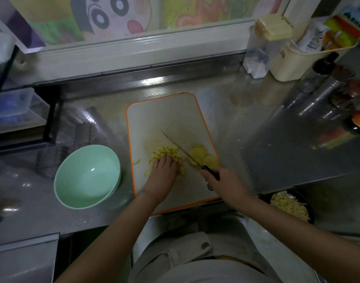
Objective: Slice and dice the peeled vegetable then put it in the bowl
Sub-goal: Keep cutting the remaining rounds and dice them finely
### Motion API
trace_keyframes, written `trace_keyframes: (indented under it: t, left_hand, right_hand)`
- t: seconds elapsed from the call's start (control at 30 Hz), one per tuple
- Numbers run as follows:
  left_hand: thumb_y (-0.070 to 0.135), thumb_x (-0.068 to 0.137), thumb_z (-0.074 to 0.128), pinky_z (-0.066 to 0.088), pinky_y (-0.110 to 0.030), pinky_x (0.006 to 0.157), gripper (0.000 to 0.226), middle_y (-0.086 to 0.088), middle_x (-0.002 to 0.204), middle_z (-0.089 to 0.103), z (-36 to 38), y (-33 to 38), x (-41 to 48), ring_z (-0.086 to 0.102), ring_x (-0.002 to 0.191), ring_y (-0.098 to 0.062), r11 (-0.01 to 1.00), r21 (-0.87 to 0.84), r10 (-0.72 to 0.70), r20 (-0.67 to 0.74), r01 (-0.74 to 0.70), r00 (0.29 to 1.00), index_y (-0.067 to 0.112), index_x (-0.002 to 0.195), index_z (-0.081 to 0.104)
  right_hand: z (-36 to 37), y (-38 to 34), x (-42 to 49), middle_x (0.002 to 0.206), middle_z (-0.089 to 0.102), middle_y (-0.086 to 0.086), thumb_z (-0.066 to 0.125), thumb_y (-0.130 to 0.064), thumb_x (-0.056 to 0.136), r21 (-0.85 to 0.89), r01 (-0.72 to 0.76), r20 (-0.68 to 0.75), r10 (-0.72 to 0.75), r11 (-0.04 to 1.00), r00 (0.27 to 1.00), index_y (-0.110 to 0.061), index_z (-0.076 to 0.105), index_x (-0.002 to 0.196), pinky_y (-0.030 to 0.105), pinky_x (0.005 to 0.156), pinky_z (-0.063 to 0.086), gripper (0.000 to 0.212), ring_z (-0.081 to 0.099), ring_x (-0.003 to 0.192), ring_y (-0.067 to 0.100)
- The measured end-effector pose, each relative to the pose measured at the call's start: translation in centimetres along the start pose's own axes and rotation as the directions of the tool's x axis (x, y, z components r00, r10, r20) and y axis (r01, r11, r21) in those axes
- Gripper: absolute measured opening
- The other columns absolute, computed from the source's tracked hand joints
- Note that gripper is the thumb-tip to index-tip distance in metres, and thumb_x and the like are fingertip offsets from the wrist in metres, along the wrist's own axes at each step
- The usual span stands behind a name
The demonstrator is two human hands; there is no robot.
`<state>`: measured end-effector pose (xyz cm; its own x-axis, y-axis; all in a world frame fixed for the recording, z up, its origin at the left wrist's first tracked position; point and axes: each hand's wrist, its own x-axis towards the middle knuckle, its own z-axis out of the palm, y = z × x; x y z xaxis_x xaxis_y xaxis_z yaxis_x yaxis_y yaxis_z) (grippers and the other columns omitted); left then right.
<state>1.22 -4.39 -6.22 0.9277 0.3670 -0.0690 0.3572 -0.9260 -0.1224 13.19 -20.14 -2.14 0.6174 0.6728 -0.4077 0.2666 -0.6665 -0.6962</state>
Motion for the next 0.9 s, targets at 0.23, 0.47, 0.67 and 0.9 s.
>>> trace_keyframes:
  t: [0.23,0.47,0.67,0.9]
  left_hand:
    - [0.007,0.095,0.041,0.033,-0.041,0.083,0.007,-0.019,0.099,0.049,-1.5,-2.1,0.5,0.047,0.093,-0.036,0.726,-0.583,-0.466,-0.026,0.365,0.885,0.001,0.095,0.047]
    - [0.011,0.096,0.044,0.032,-0.043,0.084,0.018,-0.03,0.104,0.047,-0.1,-4.8,1.0,0.046,0.099,-0.041,0.599,-0.641,-0.589,0.054,0.48,0.807,-0.007,0.095,0.047]
    - [0.005,0.09,0.046,0.032,-0.04,0.088,0.019,-0.024,0.117,0.046,1.3,-4.7,0.8,0.044,0.107,-0.039,0.714,-0.423,-0.538,0.178,0.558,0.824,-0.002,0.108,0.045]
    - [0.013,0.092,0.043,0.03,-0.034,0.093,0.03,-0.017,0.123,0.044,1.6,-2.8,-0.1,0.041,0.11,-0.032,0.817,-0.342,-0.435,0.163,0.464,0.886,0.003,0.121,0.043]
  right_hand:
    - [0.5,-0.8,0.6,0.063,0.054,0.007,0.049,-0.044,0.094,0.055,0.027,0.023,-0.028,0.998,0.999,-0.005,0.062,0.083,0.029,0.054,0.036,0.042,0.044,0.052,0.015]
    - [1.9,-1.4,1.6,0.056,0.044,-0.006,0.047,-0.041,0.096,-0.028,0.066,0.127,-0.062,0.997,0.99,-0.026,0.048,0.065,0.022,0.048,0.03,0.034,0.042,0.05,0.008]
    - [2.8,-1.9,2.1,0.058,0.044,-0.002,0.043,-0.04,0.098,-0.083,0.053,0.209,-0.035,0.995,0.977,-0.018,0.047,0.066,0.024,0.049,0.029,0.039,0.042,0.052,0.01]
    - [2.1,-2.7,3.2,0.056,0.04,0.0,0.038,-0.04,0.1,-0.163,0.076,0.198,-0.043,0.984,0.979,-0.019,0.038,0.058,0.027,0.048,0.027,0.046,0.038,0.05,0.012]
